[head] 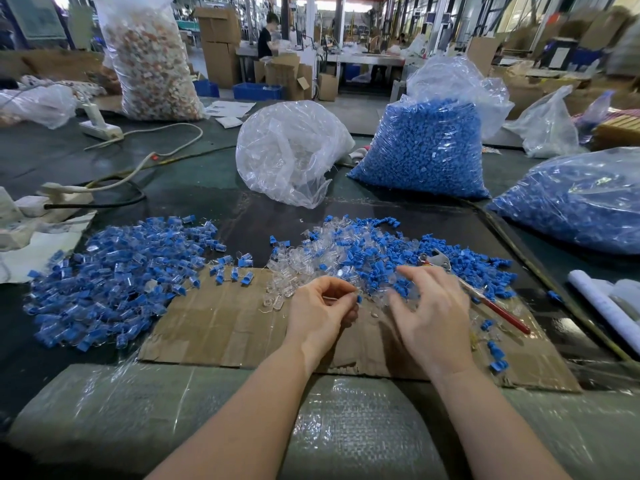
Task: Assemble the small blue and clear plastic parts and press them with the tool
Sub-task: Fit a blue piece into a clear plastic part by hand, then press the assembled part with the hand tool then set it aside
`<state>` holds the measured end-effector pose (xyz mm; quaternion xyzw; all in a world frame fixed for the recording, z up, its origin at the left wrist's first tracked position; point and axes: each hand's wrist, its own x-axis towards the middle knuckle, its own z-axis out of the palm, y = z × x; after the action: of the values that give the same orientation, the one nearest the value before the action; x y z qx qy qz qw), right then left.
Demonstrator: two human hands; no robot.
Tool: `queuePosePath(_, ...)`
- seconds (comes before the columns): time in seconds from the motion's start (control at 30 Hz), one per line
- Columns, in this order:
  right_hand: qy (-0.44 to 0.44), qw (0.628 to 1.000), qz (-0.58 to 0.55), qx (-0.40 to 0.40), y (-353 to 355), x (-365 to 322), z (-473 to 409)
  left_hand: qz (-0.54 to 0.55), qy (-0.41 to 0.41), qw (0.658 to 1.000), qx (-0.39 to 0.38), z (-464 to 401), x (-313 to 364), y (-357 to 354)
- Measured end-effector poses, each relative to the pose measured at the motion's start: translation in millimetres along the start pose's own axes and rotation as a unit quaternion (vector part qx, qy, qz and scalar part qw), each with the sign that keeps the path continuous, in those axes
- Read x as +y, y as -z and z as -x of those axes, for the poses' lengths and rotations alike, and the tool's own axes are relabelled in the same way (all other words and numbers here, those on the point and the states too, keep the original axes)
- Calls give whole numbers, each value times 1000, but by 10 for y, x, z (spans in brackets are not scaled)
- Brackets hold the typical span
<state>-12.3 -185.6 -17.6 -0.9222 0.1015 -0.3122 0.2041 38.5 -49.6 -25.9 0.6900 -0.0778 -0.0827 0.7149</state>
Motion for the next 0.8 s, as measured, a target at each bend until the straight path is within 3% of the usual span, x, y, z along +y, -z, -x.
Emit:
queuePosePath(0.1,-136,981,134,-29,155,145,-153,27,21,999,2,-17,-5,13)
queuePosePath(0.2,-248,921,250,-168,287,308,-314,45,36,998,2,-30,1,6)
queuePosePath(0.3,-281,889,253,-256,303,410,-399,52,41,998,-2,-38,17,1)
queuePosePath(0.4,-274,895,247,-250,286,425,-415,70,49,996,-1,-42,40,7)
queuePosePath(0.57,-244,922,227,-199,345,341,-391,122,79,989,11,-92,56,22)
queuePosePath(0.67,-186,956,137,-180,429,163,-360,163,93,982,27,-159,85,35)
queuePosePath(0.73,-159,962,23,-222,483,-2,-322,205,97,973,35,-206,129,32)
queuePosePath(0.8,-163,939,-89,-289,524,-160,-282,237,105,965,45,-237,179,21)
